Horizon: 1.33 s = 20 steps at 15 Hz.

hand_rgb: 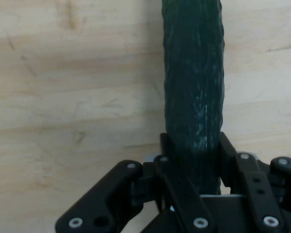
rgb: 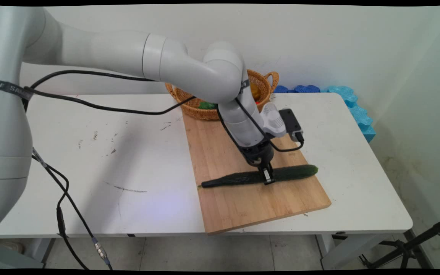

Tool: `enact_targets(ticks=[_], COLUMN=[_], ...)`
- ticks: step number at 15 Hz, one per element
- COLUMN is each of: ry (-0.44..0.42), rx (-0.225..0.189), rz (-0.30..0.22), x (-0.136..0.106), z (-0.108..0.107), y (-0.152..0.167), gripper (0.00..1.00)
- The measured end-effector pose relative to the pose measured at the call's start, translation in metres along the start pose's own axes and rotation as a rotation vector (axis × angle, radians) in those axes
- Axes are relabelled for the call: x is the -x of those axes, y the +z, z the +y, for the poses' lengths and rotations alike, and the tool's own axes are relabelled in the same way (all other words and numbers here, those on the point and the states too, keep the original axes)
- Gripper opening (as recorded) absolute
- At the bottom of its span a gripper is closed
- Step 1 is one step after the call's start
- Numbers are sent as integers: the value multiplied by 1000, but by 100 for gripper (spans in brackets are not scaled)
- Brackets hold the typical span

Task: Place the picked object in the vegetable basket

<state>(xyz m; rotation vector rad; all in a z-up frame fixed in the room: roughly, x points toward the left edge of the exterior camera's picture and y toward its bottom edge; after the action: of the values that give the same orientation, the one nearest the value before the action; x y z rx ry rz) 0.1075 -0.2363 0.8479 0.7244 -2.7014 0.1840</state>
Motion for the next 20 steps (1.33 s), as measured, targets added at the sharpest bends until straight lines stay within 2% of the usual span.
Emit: enact_targets(ticks=[8, 14, 20], ry=[65, 141, 202], rx=[-86, -184, -257], rz=[39, 38, 16], x=[-19, -16, -5], z=[-25, -72, -114], y=[-46, -85, -107], gripper=[0, 0, 0])
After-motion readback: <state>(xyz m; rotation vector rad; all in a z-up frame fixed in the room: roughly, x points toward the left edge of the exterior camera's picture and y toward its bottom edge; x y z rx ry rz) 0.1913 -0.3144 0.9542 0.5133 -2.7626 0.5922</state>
